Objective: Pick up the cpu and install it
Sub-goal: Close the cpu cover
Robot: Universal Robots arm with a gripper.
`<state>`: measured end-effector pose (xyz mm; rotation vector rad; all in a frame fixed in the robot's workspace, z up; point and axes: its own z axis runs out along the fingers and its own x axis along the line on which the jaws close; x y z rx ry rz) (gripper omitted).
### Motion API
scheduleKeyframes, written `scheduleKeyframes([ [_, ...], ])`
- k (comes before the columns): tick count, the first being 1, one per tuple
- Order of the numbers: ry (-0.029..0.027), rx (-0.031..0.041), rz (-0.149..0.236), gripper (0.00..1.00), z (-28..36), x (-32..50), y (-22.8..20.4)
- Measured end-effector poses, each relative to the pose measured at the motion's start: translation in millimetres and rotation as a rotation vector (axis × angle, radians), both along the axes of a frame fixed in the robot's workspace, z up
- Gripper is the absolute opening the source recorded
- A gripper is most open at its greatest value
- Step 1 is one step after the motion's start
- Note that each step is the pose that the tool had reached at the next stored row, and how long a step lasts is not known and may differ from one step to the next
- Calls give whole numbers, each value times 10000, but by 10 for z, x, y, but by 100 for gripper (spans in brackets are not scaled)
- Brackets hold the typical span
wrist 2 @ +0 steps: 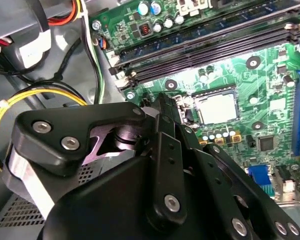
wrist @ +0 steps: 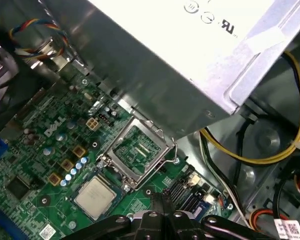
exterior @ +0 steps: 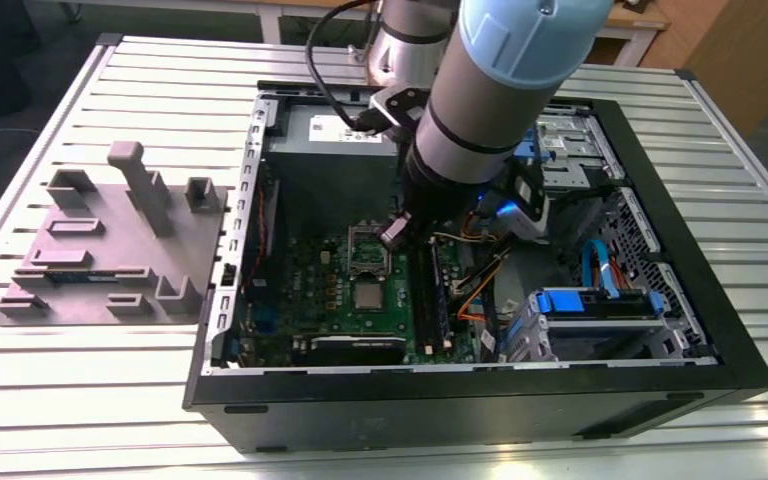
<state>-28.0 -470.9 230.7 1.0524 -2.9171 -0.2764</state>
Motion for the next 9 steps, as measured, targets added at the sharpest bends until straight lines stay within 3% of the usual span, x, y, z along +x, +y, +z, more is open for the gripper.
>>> scheduleKeyframes([
  [9,1,24,70,10,-34,22,151],
])
